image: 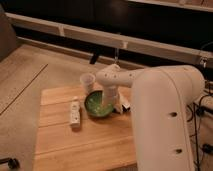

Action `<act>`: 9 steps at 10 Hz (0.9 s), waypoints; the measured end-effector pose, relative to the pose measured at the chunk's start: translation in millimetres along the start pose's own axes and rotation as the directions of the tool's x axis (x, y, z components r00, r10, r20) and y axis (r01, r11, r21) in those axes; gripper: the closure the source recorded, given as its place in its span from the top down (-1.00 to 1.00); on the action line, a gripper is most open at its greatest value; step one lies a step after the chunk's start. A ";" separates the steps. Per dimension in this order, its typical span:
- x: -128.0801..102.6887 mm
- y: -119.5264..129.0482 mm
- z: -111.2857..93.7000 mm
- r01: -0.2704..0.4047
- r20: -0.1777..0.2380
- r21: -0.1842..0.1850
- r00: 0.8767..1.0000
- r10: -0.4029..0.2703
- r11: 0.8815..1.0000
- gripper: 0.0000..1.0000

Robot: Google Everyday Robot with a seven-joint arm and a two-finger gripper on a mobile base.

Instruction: Drag the ceramic bowl in a circle

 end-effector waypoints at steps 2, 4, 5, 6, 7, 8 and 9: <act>1.6 6.4 16.4 -0.002 -0.035 -0.003 0.999 0.002 1.000 0.21; 4.9 9.8 30.0 -0.003 -0.081 -0.002 0.997 0.003 1.000 -0.23; 5.1 10.7 31.3 -0.002 -0.090 -0.001 0.996 0.002 1.000 -0.38; 2.2 10.0 29.9 -0.002 -0.089 0.005 0.996 0.003 1.000 -0.59; -0.7 10.1 23.8 -0.008 -0.086 0.005 0.996 0.009 1.000 -0.83; -2.0 13.8 14.9 -0.005 -0.078 0.004 0.997 0.005 1.000 -0.97; -1.6 18.0 5.7 0.005 -0.069 0.006 0.998 -0.004 1.000 -1.00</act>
